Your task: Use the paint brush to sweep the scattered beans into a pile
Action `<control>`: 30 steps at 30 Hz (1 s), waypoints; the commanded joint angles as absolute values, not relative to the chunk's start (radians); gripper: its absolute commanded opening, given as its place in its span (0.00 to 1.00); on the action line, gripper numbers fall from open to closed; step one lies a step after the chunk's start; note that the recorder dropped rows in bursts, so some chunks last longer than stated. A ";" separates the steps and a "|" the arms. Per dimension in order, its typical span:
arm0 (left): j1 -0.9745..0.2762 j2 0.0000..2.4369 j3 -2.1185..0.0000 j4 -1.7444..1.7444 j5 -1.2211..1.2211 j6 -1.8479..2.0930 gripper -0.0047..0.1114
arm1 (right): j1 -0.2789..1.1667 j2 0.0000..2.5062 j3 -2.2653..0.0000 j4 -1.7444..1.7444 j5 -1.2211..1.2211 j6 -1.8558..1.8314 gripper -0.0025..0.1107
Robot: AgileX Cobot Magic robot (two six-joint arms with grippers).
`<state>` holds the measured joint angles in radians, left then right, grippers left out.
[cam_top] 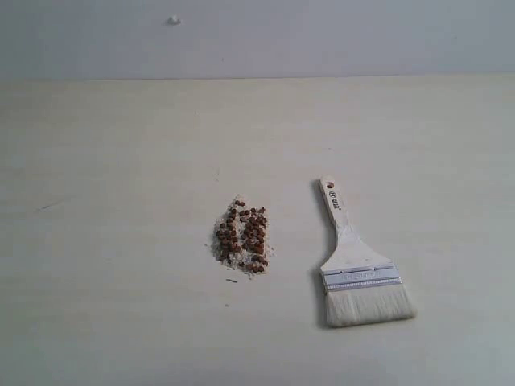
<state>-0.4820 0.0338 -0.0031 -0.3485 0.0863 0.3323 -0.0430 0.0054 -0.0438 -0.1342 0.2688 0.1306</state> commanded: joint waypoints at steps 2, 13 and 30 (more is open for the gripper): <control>-0.487 0.028 0.000 -0.344 0.088 0.337 0.04 | -0.047 0.000 0.000 -0.133 0.277 0.135 0.02; -0.487 0.028 0.000 -0.344 0.088 0.337 0.04 | -0.047 0.000 0.000 -0.133 0.277 0.135 0.02; -0.498 0.007 0.000 -0.344 0.088 0.337 0.04 | -0.047 0.000 0.000 -0.133 0.265 0.135 0.02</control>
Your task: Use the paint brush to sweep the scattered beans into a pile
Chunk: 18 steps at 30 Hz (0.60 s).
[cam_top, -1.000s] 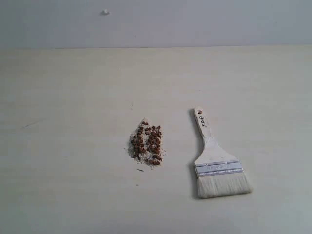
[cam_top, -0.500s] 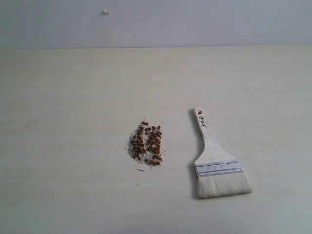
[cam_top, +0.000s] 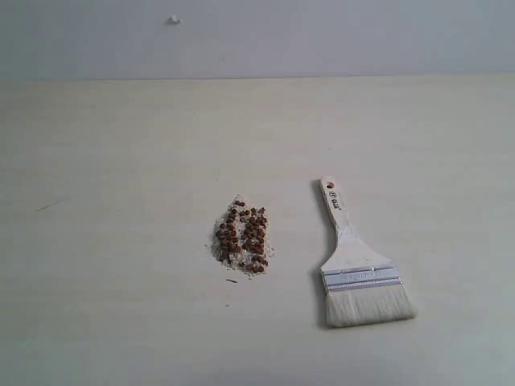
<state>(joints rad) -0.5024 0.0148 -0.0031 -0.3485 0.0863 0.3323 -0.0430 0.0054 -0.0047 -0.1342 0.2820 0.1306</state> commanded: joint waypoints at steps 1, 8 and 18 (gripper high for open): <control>-0.485 0.007 0.000 -0.344 0.088 0.337 0.04 | -0.047 0.000 0.000 -0.133 0.263 0.135 0.02; -0.339 0.007 0.000 -0.344 0.088 0.337 0.04 | -0.047 0.000 0.000 -0.133 0.263 0.135 0.02; -0.337 0.000 0.000 -0.256 0.159 0.316 0.04 | -0.047 0.000 0.000 -0.133 0.263 0.135 0.02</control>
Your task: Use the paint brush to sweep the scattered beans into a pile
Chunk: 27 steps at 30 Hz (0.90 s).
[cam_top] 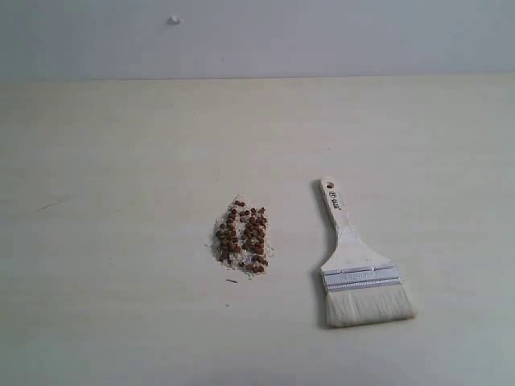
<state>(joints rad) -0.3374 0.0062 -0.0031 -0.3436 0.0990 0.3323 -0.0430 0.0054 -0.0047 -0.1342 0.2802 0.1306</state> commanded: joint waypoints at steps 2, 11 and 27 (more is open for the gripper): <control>-0.337 0.000 0.000 -0.132 0.211 0.276 0.04 | -0.047 0.000 0.000 -0.133 0.263 0.135 0.02; -0.257 0.000 0.000 0.184 0.259 -0.088 0.04 | -0.047 0.000 0.000 -0.133 0.263 0.135 0.02; -0.233 0.000 0.000 0.184 0.259 -0.083 0.04 | -0.047 0.000 0.000 -0.133 0.263 0.135 0.02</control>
